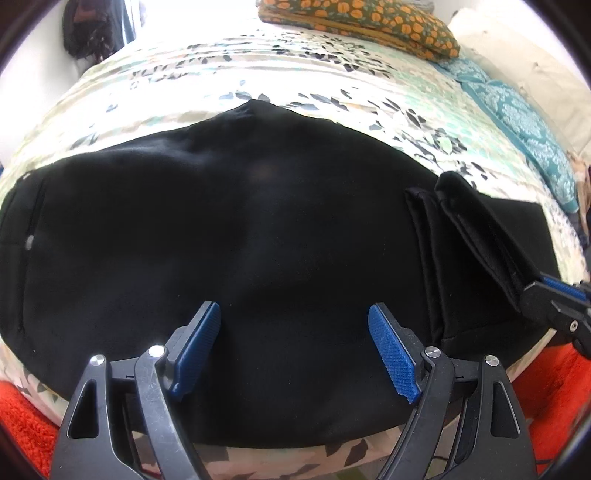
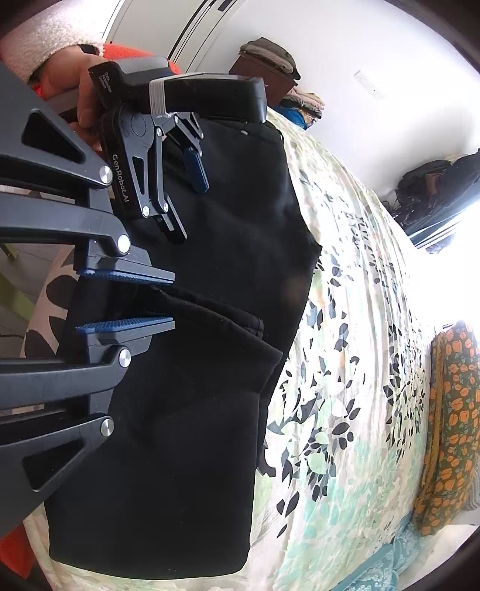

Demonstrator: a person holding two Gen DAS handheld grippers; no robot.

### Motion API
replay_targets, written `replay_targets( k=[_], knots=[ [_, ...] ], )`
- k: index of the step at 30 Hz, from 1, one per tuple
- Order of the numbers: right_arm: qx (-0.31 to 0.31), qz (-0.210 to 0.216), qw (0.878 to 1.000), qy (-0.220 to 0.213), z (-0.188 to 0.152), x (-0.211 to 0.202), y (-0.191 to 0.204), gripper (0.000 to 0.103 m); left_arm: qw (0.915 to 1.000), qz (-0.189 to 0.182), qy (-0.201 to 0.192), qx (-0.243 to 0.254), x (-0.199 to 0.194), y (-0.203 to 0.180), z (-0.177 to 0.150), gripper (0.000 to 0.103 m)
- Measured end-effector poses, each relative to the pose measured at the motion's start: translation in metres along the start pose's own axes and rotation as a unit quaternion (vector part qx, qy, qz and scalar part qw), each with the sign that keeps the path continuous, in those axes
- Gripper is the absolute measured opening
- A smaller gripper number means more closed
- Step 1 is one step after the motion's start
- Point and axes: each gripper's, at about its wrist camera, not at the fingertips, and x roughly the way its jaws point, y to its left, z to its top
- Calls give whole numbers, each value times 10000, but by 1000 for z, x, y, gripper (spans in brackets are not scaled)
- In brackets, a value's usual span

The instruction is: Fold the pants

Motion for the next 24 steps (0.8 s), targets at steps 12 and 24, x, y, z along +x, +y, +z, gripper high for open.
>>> replay_targets(
  k=[12,24],
  knots=[
    [-183,68,9997,147,-16,44,7,21,10000,-21,-56,22,0,-2,-2,84],
    [-539,351,9977,191,-41,-12,-8,91,9913,-1299,-189,135,-27,-39,18,84]
  ],
)
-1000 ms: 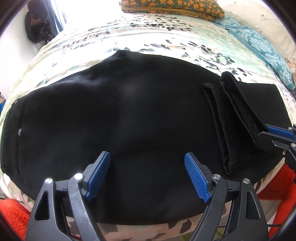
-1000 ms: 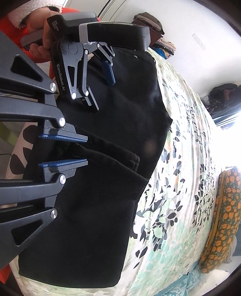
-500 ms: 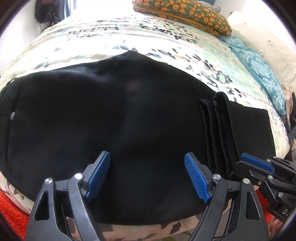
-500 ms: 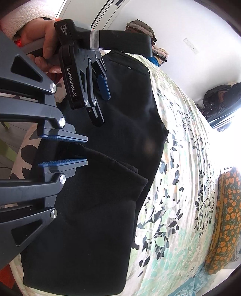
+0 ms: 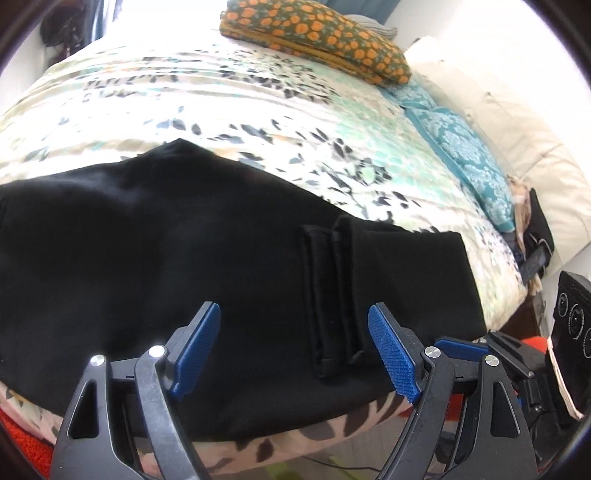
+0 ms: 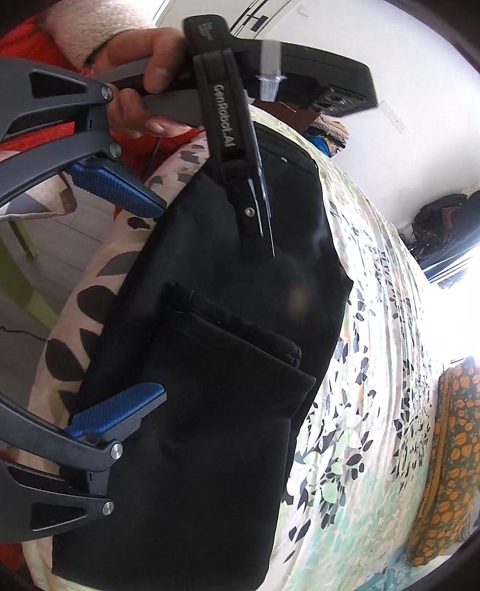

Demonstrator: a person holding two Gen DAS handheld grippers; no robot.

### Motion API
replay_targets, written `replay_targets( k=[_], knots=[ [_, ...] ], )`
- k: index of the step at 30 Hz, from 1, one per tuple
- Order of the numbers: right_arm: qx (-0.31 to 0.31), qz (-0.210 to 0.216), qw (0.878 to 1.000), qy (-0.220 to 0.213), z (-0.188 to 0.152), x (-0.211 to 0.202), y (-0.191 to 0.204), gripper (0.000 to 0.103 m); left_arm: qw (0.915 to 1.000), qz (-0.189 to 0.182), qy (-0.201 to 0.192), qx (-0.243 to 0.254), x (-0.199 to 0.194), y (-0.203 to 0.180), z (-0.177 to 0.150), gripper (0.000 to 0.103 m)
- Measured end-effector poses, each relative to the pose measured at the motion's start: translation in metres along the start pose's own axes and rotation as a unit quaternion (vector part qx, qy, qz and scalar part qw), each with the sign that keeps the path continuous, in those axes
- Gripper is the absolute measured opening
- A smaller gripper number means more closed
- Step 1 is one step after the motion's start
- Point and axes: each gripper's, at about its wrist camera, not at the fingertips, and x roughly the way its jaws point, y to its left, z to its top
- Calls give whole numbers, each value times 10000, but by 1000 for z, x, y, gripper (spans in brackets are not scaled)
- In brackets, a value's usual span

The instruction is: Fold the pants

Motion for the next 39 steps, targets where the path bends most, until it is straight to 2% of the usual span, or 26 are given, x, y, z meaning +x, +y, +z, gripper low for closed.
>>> replay_targets(
  k=[5,9,11,12,13,14,17,19,21,23,25,27,30,31,32,33,34,35,36,37,39],
  knots=[
    [279,-225,9989,-292,-26,-43,-28,91,9966,-102,714,388,42,-32,3,83],
    [1010,-248,9932,-518,-41,-53,-58,91,9944,-256,995,246,65,-46,5,83],
    [1321,-232,9887,-671,-41,-59,-70,91,9936,-226,1088,220,73,-54,7,77],
    [1402,-255,9866,-800,-40,-64,-74,91,9939,-182,1058,241,73,-55,7,63],
    [1452,-307,9844,-942,-39,-71,-78,91,9938,-32,1076,282,75,-58,7,19],
    [1492,-384,9821,-1080,-39,-78,-82,91,9939,-56,1078,205,75,-59,8,12],
    [1792,-737,9699,-1472,-42,-100,-101,91,9967,-35,803,137,54,-60,10,8],
    [2231,-933,9547,-1733,-47,-115,-123,91,9981,-77,586,157,28,-54,15,8],
    [2778,-1086,9344,-1949,-57,-127,-147,93,9986,-125,490,137,7,-39,19,8],
    [3174,-1231,9197,-1957,-65,-132,-168,94,9987,20,499,103,-5,-20,19,8],
    [3322,-1224,9166,-1861,-66,-129,-179,94,9981,190,582,-24,-3,0,13,8],
    [3185,-1140,9236,-1804,-59,-123,-176,94,9967,238,742,-212,9,16,4,9],
    [2356,-931,9542,-1593,-32,-104,-149,92,9961,308,746,-345,20,27,-11,9],
    [2008,-917,9645,-1452,-25,-93,-137,89,9964,318,712,-333,21,27,-13,10],
    [1704,-898,9731,-1267,-20,-80,-127,80,9965,352,705,-275,21,25,-12,10],
    [1484,-893,9799,-989,-18,-64,-118,73,9966,388,707,-184,21,23,-12,10],
    [1356,-917,9848,-588,-18,-44,-114,70,9966,420,707,-105,20,21,-12,11],
    [1274,-992,9866,-226,-23,-24,-111,65,9965,440,708,-58,21,21,-12,16],
    [1171,-1131,9867,30,-28,-9,-109,65,9961,489,726,-60,21,23,-13,22],
    [959,-1318,9866,23,-30,-3,-105,65,9955,558,749,-132,21,26,-13,35],
    [793,-1534,9850,-24,-28,-1,-99,66,9953,493,653,-522,11,38,-12,47]
  ],
)
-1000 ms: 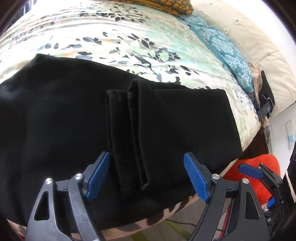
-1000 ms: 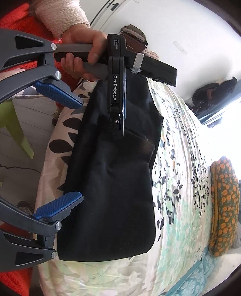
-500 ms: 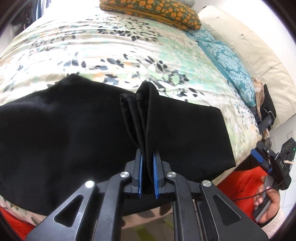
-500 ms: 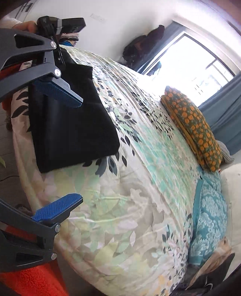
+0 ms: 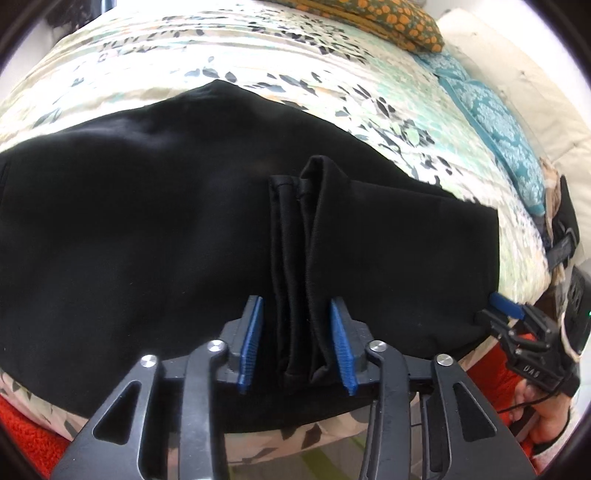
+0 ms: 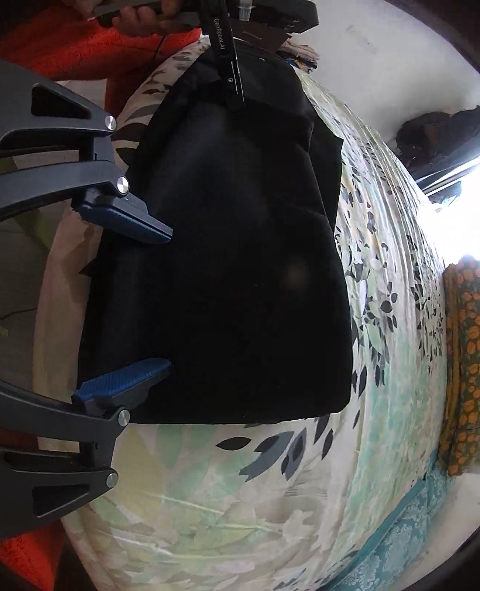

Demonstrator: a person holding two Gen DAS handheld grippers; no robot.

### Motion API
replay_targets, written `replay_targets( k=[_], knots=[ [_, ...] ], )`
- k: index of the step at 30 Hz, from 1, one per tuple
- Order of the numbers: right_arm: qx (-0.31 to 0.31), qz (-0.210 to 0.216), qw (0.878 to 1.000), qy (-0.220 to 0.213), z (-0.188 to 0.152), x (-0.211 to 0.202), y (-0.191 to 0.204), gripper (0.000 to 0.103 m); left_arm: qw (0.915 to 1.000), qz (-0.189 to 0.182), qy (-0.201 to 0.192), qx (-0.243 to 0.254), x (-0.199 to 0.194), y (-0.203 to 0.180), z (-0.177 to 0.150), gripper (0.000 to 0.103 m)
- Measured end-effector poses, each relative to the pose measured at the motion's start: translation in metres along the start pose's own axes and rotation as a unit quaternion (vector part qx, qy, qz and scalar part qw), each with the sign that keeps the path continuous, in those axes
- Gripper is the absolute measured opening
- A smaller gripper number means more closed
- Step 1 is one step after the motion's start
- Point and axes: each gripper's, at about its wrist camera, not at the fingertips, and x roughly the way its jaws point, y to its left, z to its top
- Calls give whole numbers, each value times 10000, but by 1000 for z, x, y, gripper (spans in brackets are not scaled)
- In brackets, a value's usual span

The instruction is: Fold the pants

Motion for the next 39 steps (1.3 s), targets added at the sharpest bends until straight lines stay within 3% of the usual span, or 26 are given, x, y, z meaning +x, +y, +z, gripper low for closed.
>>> replay_targets(
  k=[1,3,5,7,10,12,14,16,19,21,24,27,28,29,31,33,37,39],
  knots=[
    [31,-15,10000,19,0,1,0,67,9996,22,-143,-228,-9,6,1,57],
    [55,-35,10000,-28,-3,2,0,70,9964,272,-688,-423,-31,10,3,59],
    [66,-89,9999,-52,-4,2,1,70,9924,413,-1131,-259,-46,0,6,59],
    [55,-149,9999,-41,-1,2,3,72,9909,223,-1329,57,-48,-21,4,59],
    [43,-220,9997,-68,-1,4,4,75,9895,-61,-1241,745,-27,-57,-2,60],
    [39,-246,9996,-104,-2,3,4,78,9886,133,-958,1154,-1,-69,-5,60],
    [64,-251,9996,-99,-2,0,2,79,9902,349,-635,1195,23,-66,-7,58],
    [181,-273,9994,-62,4,-9,1,79,9902,310,-637,1200,28,-57,-11,53],
    [429,-193,9960,-754,20,-41,-4,79,9878,361,-632,1375,26,-59,-15,53],
    [406,-275,9955,-807,41,-41,-8,87,9870,423,-660,1401,27,-62,-17,53],
    [457,-260,9975,-473,70,-14,-20,87,9851,507,-671,1498,27,-67,-20,53],
    [530,-275,9961,651,77,42,-37,89,9856,460,-659,1488,27,-65,-19,53],
    [618,-123,9949,786,74,51,-42,90,9855,457,-649,1501,27,-65,-20,53],
    [661,-31,9956,670,73,48,-46,93,9850,449,-653,1533,27,-65,-20,53],
    [553,-307,9968,494,73,32,-43,92,9847,428,-655,1555,26,-63,-22,53],
    [413,-437,9982,-59,68,-1,-34,91,9852,405,-663,1526,27,-62,-21,53],
    [252,79,9967,-773,39,-56,-3,91,9863,396,-634,1468,28,-64,-20,57],
    [133,482,9967,-641,25,-51,13,91,9860,407,-625,1489,29,-64,-20,57]
  ],
)
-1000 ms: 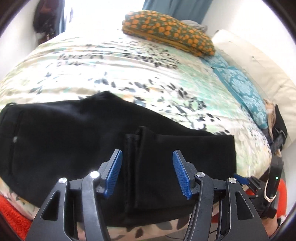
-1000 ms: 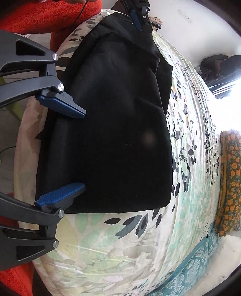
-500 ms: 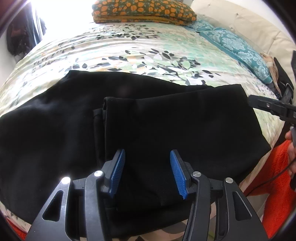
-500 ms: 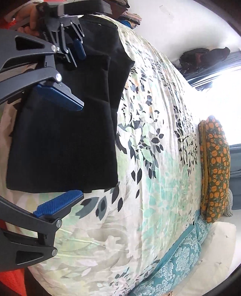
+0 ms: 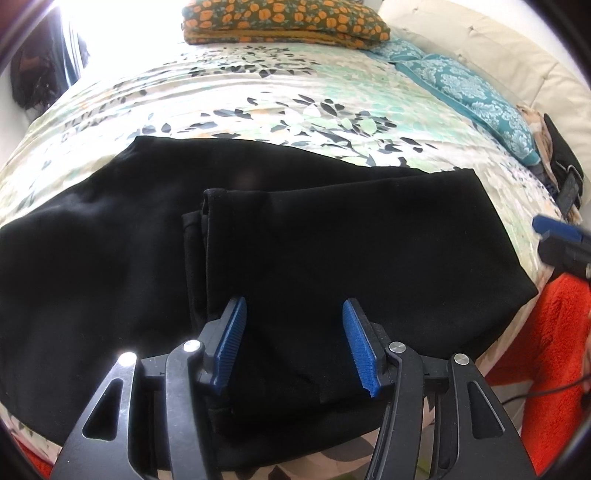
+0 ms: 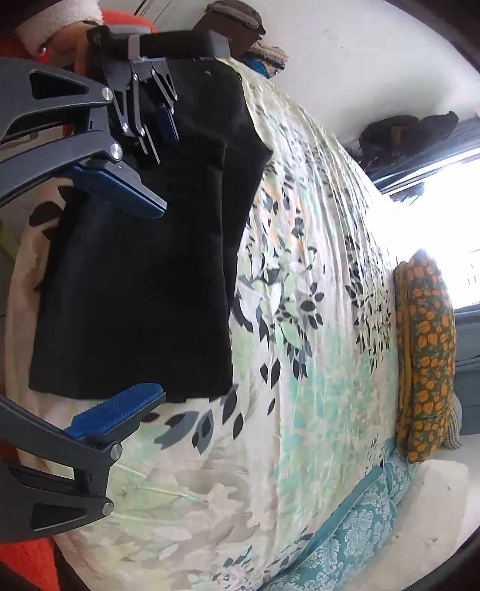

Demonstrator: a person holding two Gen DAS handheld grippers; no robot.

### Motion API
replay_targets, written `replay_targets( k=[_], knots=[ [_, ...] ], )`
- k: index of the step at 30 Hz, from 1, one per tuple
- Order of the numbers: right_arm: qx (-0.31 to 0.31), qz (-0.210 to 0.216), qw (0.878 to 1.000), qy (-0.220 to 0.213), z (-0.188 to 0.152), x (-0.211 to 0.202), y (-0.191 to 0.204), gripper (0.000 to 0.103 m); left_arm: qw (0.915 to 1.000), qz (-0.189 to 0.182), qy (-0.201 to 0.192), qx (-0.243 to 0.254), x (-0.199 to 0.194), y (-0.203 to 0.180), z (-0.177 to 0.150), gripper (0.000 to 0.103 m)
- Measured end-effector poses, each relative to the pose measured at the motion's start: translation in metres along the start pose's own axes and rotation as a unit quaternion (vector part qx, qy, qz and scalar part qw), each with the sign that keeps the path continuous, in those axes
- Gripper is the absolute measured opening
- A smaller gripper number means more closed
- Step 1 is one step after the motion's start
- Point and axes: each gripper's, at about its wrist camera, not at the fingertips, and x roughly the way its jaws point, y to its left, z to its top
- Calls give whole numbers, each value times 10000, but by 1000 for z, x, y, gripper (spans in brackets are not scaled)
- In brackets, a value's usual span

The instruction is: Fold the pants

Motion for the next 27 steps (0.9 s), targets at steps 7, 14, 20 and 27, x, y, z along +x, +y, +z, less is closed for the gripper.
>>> replay_targets(
  k=[7,14,20,27],
  knots=[
    [-726,-504,9913,976,-29,54,33,88,10000,-91,5,-21,-1,2,-1,57],
    [-985,-875,9877,838,-34,56,47,88,10000,-18,-10,9,1,-1,-1,58],
    [-1058,-1095,9828,1048,-38,73,47,103,10000,-4,-20,53,1,-1,-2,58],
    [-1061,-1088,9833,1006,-40,72,46,103,10000,9,-28,63,1,-1,-2,58]
  ],
)
